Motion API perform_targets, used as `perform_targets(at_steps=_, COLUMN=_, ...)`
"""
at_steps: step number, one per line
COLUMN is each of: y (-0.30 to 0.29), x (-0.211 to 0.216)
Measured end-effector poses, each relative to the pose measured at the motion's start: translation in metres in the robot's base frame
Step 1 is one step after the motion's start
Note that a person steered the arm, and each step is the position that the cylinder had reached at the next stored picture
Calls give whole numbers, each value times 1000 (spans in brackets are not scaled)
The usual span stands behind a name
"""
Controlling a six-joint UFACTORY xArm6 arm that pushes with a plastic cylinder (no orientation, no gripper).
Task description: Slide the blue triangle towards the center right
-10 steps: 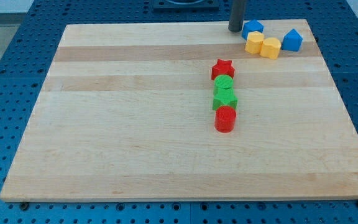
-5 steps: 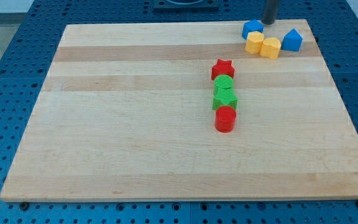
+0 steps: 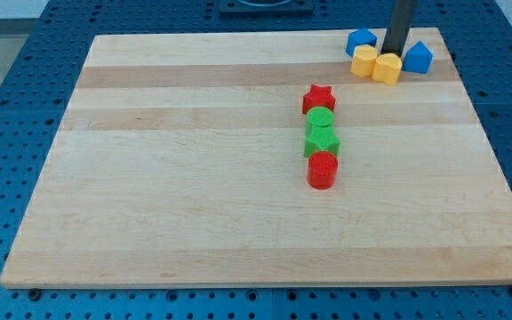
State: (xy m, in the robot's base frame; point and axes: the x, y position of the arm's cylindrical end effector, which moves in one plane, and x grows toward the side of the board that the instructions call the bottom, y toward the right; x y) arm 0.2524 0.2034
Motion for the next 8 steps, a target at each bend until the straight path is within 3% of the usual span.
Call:
perform_targets(at_steps=4, y=46, x=-19)
perform_targets(at_steps=8, y=36, x=20)
